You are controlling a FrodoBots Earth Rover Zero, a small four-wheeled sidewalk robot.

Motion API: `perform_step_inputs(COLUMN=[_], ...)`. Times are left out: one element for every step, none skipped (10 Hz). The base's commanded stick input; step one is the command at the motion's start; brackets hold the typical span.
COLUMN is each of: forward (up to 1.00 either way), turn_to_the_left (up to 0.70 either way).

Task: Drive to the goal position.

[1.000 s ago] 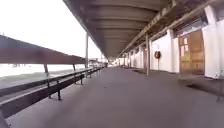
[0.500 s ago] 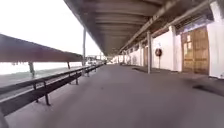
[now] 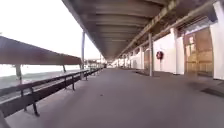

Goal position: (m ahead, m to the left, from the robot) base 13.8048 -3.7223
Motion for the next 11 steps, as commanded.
perform_step_inputs(forward=[0.70,0.70,0.70,0.70,0.70,0.70,0.70,0.70,0.70,0.70,0.70], turn_to_the_left=[0.08,0.00,0.00,0.00,0.00,0.00,0.00,0.00,0.00,0.00,0.00])
